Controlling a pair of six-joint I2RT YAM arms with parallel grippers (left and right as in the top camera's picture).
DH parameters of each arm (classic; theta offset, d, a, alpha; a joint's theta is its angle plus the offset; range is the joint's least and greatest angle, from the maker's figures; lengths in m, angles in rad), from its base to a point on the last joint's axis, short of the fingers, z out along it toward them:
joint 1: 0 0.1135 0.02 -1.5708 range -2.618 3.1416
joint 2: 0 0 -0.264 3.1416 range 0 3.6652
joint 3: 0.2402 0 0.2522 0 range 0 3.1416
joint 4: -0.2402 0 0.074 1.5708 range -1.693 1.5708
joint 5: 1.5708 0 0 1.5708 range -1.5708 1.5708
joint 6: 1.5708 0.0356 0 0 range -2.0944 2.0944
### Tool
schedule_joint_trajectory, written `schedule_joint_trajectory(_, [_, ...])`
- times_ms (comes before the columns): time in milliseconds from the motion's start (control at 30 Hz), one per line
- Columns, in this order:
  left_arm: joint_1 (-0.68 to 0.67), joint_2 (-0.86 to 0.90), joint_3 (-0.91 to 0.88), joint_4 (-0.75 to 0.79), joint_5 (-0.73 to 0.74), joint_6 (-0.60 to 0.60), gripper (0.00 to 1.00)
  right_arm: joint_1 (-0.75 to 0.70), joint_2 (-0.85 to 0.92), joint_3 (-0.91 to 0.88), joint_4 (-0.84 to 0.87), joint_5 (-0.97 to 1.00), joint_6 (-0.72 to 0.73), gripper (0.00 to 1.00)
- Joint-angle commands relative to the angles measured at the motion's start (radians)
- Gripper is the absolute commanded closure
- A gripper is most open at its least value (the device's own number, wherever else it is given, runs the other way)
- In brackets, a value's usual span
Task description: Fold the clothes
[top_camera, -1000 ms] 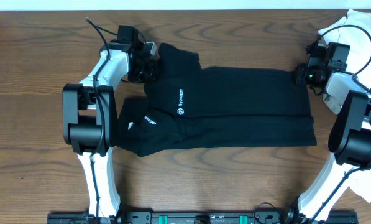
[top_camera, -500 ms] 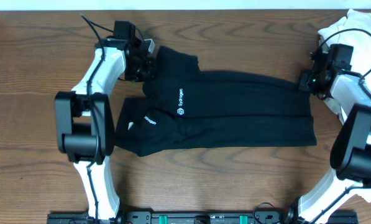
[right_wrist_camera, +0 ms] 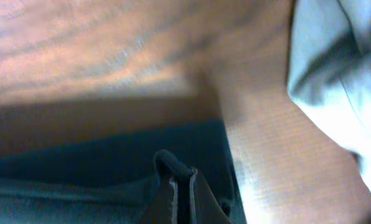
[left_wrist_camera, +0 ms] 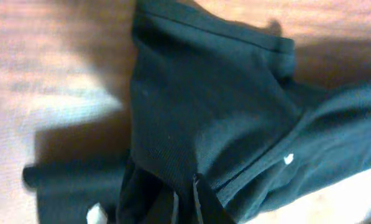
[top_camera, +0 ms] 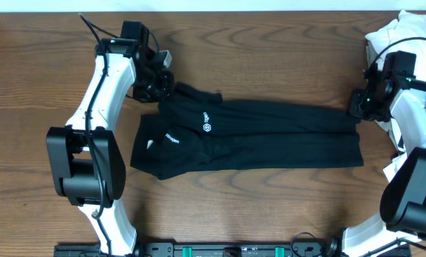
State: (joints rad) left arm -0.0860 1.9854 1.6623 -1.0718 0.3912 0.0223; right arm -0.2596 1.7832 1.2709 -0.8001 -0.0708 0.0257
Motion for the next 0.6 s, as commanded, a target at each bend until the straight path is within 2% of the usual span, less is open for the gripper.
schedule_joint_trajectory(0, [0.008, -0.034, 0.004, -0.061, -0.075, -0.001, 0.94, 0.002, -0.021, -0.001, -0.047, 0.093, 0.030, 0.99])
schedule_joint_trajectory(433, [0.008, -0.035, 0.004, -0.225, -0.059, -0.024, 0.94, -0.033, -0.021, -0.001, -0.076, 0.149, 0.064, 0.99])
schedule_joint_trajectory(567, [0.006, -0.035, 0.004, -0.301, -0.060, -0.024, 0.94, -0.035, -0.021, -0.001, -0.134, 0.149, 0.064, 0.99])
